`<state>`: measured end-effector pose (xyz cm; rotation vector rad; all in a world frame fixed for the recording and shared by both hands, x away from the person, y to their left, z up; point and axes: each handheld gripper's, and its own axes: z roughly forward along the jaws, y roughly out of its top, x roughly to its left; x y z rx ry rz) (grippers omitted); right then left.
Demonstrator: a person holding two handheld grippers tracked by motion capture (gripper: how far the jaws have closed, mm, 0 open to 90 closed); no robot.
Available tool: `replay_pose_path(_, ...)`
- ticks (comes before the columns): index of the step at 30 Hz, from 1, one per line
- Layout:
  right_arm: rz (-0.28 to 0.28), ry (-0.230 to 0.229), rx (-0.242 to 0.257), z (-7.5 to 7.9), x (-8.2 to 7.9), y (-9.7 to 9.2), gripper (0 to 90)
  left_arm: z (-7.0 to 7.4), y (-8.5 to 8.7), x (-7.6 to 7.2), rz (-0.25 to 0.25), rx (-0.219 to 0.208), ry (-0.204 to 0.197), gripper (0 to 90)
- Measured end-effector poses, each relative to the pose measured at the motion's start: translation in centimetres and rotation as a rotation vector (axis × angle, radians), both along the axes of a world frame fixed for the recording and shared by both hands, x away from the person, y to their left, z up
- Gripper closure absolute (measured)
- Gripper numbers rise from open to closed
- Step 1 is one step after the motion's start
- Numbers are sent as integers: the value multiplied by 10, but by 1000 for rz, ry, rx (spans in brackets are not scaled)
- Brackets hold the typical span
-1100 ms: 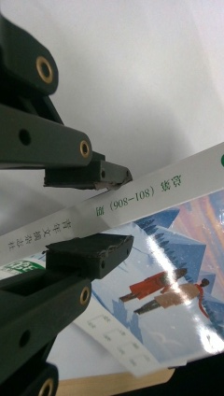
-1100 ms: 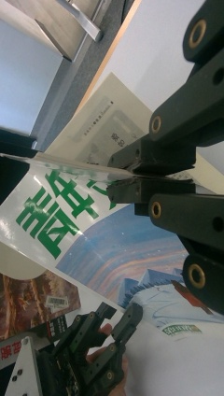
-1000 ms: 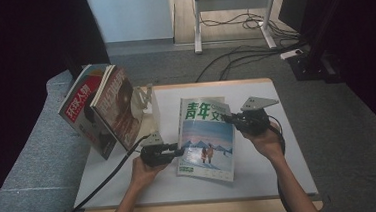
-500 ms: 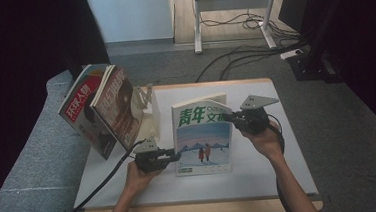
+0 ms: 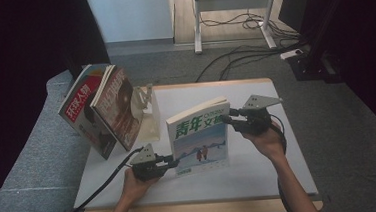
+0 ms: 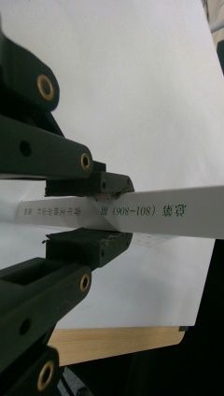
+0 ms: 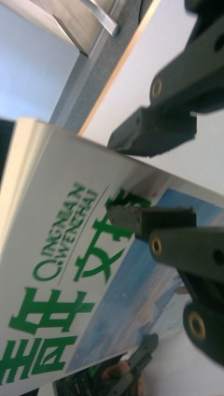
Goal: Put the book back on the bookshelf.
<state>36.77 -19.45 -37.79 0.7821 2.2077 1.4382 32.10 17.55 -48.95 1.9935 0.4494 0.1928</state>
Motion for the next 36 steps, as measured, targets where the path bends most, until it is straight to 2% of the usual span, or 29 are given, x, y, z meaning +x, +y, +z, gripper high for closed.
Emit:
replay_pose_path(6,29,49,-24,-11,1,-3,494,-1,0,-6,1,1,-29,743)
replay_pose_path(8,48,63,-11,-13,2,-4,512,-1,-1,-8,4,5,-39,743)
replay_pose_path(9,73,66,-1,-13,1,-4,564,-1,-1,-9,4,7,-41,743)
replay_pose_path(11,80,63,-1,-13,0,-3,564,-1,-1,-9,3,8,-47,742)
replay_pose_path(19,87,45,3,-11,-4,-4,613,0,-1,-14,-2,7,-61,730)
replay_pose_path(23,85,38,15,-12,-6,-3,616,3,-5,-14,-6,23,-85,713)
replay_pose_path(26,94,32,19,-12,-7,-3,618,11,-5,-12,-12,-35,-82,696)
replay_pose_path(29,96,29,14,-11,-8,-3,618,22,-10,-10,-12,-16,-98,691)
replay_pose_path(32,98,25,16,-11,-9,-3,619,32,-14,-8,-14,-27,-94,670)
replay_pose_path(36,98,23,18,-11,-10,-4,619,44,-18,-3,-18,-21,-78,660)
